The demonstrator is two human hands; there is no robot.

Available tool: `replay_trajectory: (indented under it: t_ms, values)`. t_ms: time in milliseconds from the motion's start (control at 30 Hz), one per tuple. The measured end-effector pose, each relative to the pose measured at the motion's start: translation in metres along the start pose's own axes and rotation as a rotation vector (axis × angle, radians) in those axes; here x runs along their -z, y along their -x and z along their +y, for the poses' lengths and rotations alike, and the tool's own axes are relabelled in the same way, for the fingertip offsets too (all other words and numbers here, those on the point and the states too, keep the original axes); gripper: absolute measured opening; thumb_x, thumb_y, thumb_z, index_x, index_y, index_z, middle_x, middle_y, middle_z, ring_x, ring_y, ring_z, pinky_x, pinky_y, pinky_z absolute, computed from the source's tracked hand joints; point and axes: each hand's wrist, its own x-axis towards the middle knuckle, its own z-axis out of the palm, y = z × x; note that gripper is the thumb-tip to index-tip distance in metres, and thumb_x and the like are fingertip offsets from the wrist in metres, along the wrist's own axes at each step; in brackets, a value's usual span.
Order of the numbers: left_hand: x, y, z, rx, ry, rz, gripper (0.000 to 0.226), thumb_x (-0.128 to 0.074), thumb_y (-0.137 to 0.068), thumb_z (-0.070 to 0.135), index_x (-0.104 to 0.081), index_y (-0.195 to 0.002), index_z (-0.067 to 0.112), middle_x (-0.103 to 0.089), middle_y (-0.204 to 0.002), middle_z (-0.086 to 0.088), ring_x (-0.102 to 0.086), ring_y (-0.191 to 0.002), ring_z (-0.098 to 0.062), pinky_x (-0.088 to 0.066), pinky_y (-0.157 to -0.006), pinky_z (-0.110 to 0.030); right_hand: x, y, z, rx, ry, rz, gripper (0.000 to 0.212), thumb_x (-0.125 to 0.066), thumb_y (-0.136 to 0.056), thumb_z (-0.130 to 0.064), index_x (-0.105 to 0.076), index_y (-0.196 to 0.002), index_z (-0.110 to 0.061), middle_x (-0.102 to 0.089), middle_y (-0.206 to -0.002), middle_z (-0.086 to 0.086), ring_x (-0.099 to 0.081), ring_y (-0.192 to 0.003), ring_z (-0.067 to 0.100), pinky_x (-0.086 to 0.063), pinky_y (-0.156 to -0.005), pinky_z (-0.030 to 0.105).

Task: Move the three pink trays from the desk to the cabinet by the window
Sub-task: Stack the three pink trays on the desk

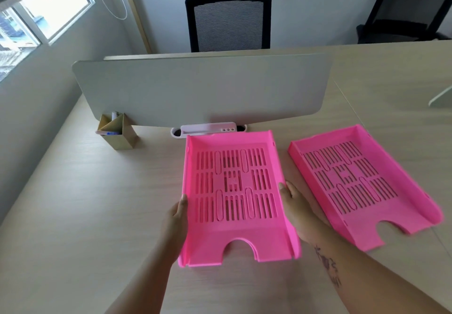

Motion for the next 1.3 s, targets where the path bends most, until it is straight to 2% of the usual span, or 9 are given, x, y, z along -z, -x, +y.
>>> replay_trajectory:
  t_ms: [167, 333, 500, 667, 833, 1000, 1100, 1167, 1300]
  values:
    - [0.001, -0.006, 0.013, 0.052, 0.092, -0.044, 0.055, -0.028, -0.107, 0.040, -0.070, -0.090, 0.008, -0.073, -0.073, -0.007, -0.070, -0.063, -0.022, -0.056, -0.055, -0.034, -0.007, -0.006, -0.004, -0.039, -0.048, -0.014, 0.052, -0.026, -0.106, -0.041, -0.032, -0.153, -0.018, -0.038, -0.156, 0.008, -0.037, -0.142, 0.030, -0.030, -0.113, 0.041]
    - [0.025, -0.015, 0.015, 0.032, 0.096, -0.156, 0.057, -0.028, -0.106, 0.045, -0.071, -0.107, 0.008, -0.077, -0.093, -0.015, -0.076, -0.076, -0.026, -0.062, -0.063, -0.041, -0.014, -0.009, -0.017, -0.083, -0.109, -0.134, 0.061, -0.023, -0.101, -0.056, -0.020, -0.156, -0.028, -0.025, -0.162, 0.002, -0.027, -0.148, 0.027, -0.024, -0.117, 0.047]
    - [0.049, -0.002, -0.009, 0.024, 0.002, -0.233, 0.057, -0.028, -0.104, 0.048, -0.070, -0.120, 0.012, -0.076, -0.109, -0.014, -0.073, -0.100, -0.034, -0.058, -0.088, -0.055, -0.027, 0.017, 0.008, -0.058, -0.084, -0.088, 0.060, -0.039, -0.098, -0.052, -0.035, -0.151, -0.024, -0.043, -0.153, 0.008, -0.042, -0.139, 0.027, -0.031, -0.114, 0.044]
    - [0.053, -0.001, -0.014, 0.030, 0.062, -0.216, 0.058, -0.028, -0.104, 0.051, -0.070, -0.119, 0.013, -0.076, -0.107, -0.015, -0.073, -0.098, -0.037, -0.060, -0.083, -0.053, -0.036, 0.025, -0.011, -0.106, -0.218, 0.071, 0.057, -0.027, -0.104, -0.044, -0.038, -0.150, -0.012, -0.038, -0.156, 0.012, -0.035, -0.143, 0.029, -0.027, -0.115, 0.042]
    - [0.069, -0.013, -0.007, 0.013, 0.078, -0.208, 0.058, -0.025, -0.104, 0.049, -0.070, -0.116, 0.013, -0.078, -0.101, -0.014, -0.076, -0.087, -0.029, -0.062, -0.068, -0.038, -0.059, 0.010, -0.020, -0.244, -0.145, -0.035, 0.079, -0.020, -0.092, -0.070, -0.048, -0.143, -0.017, -0.052, -0.144, 0.017, -0.052, -0.128, 0.034, -0.042, -0.107, 0.047]
    - [0.080, -0.018, -0.007, -0.012, 0.098, -0.226, 0.056, -0.028, -0.105, 0.046, -0.069, -0.119, 0.011, -0.077, -0.104, -0.014, -0.075, -0.090, -0.030, -0.062, -0.070, -0.038, -0.065, 0.015, -0.022, -0.188, -0.198, 0.054, 0.065, -0.032, -0.097, -0.060, -0.050, -0.143, -0.017, -0.055, -0.141, 0.016, -0.053, -0.126, 0.036, -0.045, -0.095, 0.041]
    - [0.080, -0.006, -0.018, -0.032, 0.119, -0.207, 0.042, -0.038, -0.104, 0.041, -0.069, -0.113, 0.015, -0.078, -0.098, -0.012, -0.076, -0.080, -0.023, -0.059, -0.059, -0.027, -0.073, 0.035, -0.010, -0.135, -0.209, 0.110, 0.046, -0.044, -0.100, -0.046, -0.065, -0.119, -0.011, -0.068, -0.101, 0.015, -0.065, -0.095, 0.033, -0.048, -0.067, 0.032]
    - [0.079, 0.001, -0.028, -0.064, 0.124, -0.169, 0.027, -0.050, -0.101, 0.039, -0.069, -0.109, 0.022, -0.079, -0.093, -0.008, -0.077, -0.078, -0.018, -0.058, -0.057, -0.023, -0.083, 0.046, 0.005, -0.139, -0.186, 0.156, 0.032, -0.051, -0.099, -0.037, -0.065, -0.108, -0.010, -0.064, -0.084, 0.009, -0.062, -0.082, 0.029, -0.051, -0.064, 0.039]
    - [0.076, 0.000, -0.031, -0.094, 0.075, -0.102, 0.021, -0.048, -0.102, 0.018, -0.069, -0.101, 0.024, -0.077, -0.086, -0.005, -0.076, -0.077, -0.013, -0.058, -0.056, -0.021, -0.096, 0.048, 0.023, -0.193, -0.121, 0.212, 0.042, -0.049, -0.099, -0.018, -0.050, -0.139, -0.005, -0.064, -0.084, 0.006, -0.059, -0.072, 0.020, -0.051, -0.061, 0.036]
